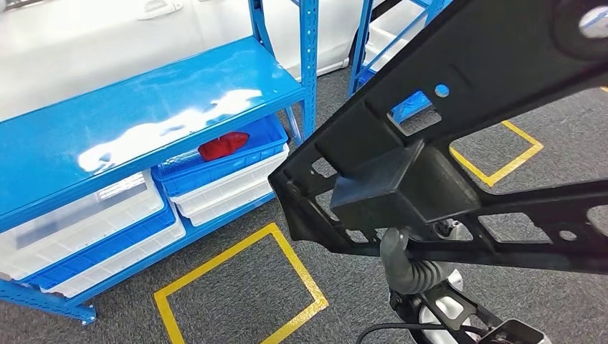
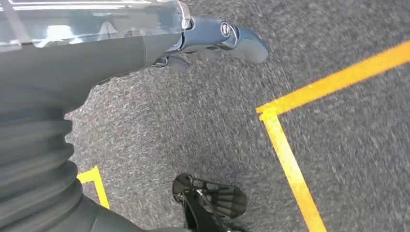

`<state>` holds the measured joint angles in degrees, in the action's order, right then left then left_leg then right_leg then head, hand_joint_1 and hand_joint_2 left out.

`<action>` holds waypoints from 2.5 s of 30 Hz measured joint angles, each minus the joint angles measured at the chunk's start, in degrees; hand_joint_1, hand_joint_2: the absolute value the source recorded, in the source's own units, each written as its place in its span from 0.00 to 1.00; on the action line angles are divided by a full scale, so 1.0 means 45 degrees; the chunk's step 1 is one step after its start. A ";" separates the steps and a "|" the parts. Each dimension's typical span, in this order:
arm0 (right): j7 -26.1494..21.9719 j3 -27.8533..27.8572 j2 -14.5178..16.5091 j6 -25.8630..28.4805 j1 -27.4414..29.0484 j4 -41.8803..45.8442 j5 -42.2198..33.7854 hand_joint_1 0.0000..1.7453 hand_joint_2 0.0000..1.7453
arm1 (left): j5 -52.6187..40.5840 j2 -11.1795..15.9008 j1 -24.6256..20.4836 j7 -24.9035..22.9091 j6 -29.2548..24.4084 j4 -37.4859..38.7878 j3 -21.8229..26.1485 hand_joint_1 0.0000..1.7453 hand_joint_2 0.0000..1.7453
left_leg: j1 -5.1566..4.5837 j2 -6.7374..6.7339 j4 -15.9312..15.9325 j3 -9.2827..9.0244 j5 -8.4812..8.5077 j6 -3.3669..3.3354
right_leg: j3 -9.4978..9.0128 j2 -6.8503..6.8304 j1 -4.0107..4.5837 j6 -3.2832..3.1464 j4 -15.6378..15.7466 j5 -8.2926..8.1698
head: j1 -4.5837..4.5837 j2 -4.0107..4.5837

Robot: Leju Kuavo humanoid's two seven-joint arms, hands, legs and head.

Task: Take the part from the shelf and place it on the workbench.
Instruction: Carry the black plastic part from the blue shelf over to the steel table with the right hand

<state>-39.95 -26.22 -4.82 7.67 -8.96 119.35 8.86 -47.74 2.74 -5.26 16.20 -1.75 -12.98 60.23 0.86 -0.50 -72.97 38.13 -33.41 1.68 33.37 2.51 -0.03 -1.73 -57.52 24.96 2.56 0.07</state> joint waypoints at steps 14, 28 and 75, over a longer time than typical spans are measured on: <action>0.0001 -0.0749 -0.0947 0.0694 -0.0094 0.0251 -0.0085 1.00 1.00 | 0.0158 -0.0118 -0.0218 -0.0183 -0.0192 0.0000 -0.0045 0.00 1.00 | 0.0051 -0.0306 0.3476 -0.1543 0.1493 -0.0623 | 0.1984 -0.0428 -0.0108 0.0760 -0.3672 0.1502 | -0.0005 0.0000; -0.0001 0.0011 -0.0841 -0.0940 0.1146 0.0725 0.0324 1.00 1.00 | 0.0302 -0.0691 0.0103 -0.0136 -0.0458 0.0005 0.0346 0.00 1.00 | 0.0024 -0.0115 0.0484 -0.0499 -0.0401 -0.0010 | 0.0147 -0.0384 -0.0009 -0.0035 -0.0053 -0.0006 | 0.0000 -0.0002; 0.0000 0.1250 -0.0844 -0.1157 0.1672 0.0353 -0.0399 1.00 1.00 | 0.0137 -0.1563 -0.0023 -0.0002 -0.0338 0.0019 0.0857 0.00 1.00 | -0.0037 -0.0163 0.3597 -0.1548 0.1585 -0.0662 | 0.1993 -0.0407 -0.0161 0.0749 -0.3518 0.1534 | -0.0010 0.0000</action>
<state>-39.95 -20.59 -8.61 2.46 -1.43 120.94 7.07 -47.12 -4.29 -5.37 16.19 -3.27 -12.90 64.08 0.69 -1.24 -56.78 31.16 -26.28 -1.30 42.34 0.68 -0.75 1.64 -73.35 31.87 2.51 0.07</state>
